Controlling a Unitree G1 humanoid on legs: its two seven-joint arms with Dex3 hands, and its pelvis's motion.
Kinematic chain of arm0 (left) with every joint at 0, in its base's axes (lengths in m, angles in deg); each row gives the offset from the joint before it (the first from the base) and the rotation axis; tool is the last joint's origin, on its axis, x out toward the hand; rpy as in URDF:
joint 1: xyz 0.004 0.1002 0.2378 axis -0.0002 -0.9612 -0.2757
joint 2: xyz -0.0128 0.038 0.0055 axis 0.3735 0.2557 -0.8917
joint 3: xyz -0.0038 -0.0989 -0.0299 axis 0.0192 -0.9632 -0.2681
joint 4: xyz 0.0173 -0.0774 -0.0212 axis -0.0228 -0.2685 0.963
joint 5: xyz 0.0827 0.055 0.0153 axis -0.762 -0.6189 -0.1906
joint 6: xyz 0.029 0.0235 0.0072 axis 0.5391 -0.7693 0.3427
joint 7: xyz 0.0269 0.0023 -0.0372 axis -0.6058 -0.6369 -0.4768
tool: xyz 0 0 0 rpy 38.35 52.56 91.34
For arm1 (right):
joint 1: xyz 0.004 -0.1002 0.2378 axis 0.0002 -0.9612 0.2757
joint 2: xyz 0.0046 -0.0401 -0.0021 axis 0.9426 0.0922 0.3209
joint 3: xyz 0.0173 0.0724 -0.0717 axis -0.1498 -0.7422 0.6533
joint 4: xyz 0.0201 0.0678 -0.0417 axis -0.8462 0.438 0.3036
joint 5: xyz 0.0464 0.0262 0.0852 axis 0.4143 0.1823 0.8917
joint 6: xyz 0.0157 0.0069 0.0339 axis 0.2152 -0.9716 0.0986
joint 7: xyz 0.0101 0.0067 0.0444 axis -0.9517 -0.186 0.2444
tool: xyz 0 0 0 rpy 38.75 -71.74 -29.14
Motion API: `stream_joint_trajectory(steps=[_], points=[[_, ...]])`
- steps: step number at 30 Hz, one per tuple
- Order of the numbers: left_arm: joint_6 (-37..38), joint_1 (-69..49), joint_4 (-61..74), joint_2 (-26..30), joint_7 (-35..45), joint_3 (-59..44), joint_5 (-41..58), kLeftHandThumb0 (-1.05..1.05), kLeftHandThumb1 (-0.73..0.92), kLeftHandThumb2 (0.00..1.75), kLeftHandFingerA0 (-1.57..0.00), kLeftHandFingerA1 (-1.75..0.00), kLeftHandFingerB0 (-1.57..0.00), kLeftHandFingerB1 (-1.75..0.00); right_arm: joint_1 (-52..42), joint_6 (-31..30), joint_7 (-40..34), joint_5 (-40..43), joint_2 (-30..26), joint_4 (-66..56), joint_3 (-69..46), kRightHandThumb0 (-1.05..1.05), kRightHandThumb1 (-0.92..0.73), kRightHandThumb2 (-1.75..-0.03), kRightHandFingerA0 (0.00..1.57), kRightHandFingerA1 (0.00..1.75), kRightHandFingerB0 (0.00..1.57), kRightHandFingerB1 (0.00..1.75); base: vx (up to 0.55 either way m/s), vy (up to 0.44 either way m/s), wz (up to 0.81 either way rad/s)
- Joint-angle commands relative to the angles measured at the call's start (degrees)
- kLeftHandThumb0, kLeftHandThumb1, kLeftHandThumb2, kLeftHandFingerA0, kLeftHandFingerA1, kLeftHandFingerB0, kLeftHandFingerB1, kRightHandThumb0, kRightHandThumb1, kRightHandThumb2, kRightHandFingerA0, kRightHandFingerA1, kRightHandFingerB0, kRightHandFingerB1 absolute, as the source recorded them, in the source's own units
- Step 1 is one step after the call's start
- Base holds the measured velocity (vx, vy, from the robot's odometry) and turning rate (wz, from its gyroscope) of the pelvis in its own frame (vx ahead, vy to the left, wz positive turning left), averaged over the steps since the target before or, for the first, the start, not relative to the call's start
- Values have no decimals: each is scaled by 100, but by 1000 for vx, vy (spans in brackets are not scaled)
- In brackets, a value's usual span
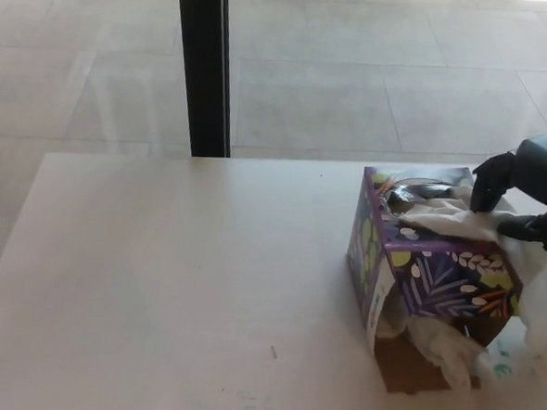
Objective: The robot uses its right hand to pull out a tissue from the tissue box kept in the middle of the desk and put it on the right side
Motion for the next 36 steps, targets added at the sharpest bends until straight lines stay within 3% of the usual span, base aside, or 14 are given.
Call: stream_joint_trajectory(steps=[1,5,8,11,13,14,15,19,27,28,30,34,35,36], points=[[63,-174,14,45,-35,-32,64,-83,92,71,-60,-55,-46,-45,-596,521,-1554,-682,81,-28,-28,-37,-56,-60,93,172,91,64,0,0,0],[93,-198,-1,35,-25,-36,65,-83,92,73,-61,-55,-46,-43,-830,359,-1762,-850,3,-224,-64,-34,-62,-62,94,172,91,75,0,0,0],[87,-218,59,22,-26,-37,78,-82,92,74,-60,-55,-46,-43,-1007,193,-2143,-964,51,-257,-120,-24,-57,-86,91,171,78,129,0,0,0],[63,-194,56,28,-6,-28,73,-82,92,74,-60,-56,-45,-44,-1105,-1,-2323,-1024,124,-321,-179,-24,-56,-96,90,173,74,147,0,0,0],[101,-209,42,26,-5,-20,62,-84,92,74,-60,-55,-45,-43,-1145,-30,-2546,-1086,174,-283,-191,-26,-53,-97,93,174,81,130,0,0,0],[114,-212,33,27,-17,-9,47,-84,92,74,-60,-55,-45,-43,-1154,-42,-2540,-1076,178,-301,-207,-26,-52,-97,94,174,79,138,0,0,0],[119,-209,23,24,-33,-13,48,-84,92,74,-61,-56,-45,-44,-1163,-23,-2519,-1023,171,-337,-258,-23,-55,-103,112,167,86,133,0,0,0],[120,-234,34,23,-31,-31,68,-85,92,74,-60,-56,-44,-43,-1153,121,-2619,-952,171,-310,-400,-23,-46,-101,95,173,82,135,0,0,0],[198,-314,36,-17,-20,-101,121,-86,92,75,-59,-57,-43,-44,-873,527,-3248,-1050,113,-13,-556,-25,-38,-111,95,174,79,143,0,0,0],[182,-321,30,-26,-39,-134,148,-82,75,114,-56,-66,-40,-56,-811,595,-3333,-1073,124,52,-562,-24,-39,-110,94,175,77,145,0,0,0],[147,-324,46,-31,-26,-156,156,-82,75,116,-54,-65,-36,-54,-729,702,-3384,-1014,136,144,-625,-24,-38,-112,93,175,74,153,0,0,0],[101,-315,38,-40,-44,-195,153,-81,76,115,-55,-65,-36,-55,-545,801,-3394,-987,137,310,-721,-24,-41,-106,90,175,70,162,0,0,0],[136,-337,50,-35,-78,-163,111,-85,92,76,-58,-56,-40,-44,-472,722,-3250,-957,127,283,-767,-24,-43,-100,91,175,69,163,0,0,0],[151,-347,56,-32,-93,-148,94,-85,92,76,-58,-56,-40,-44,-438,700,-3192,-952,127,283,-794,-24,-43,-100,91,175,69,163,0,0,0]])
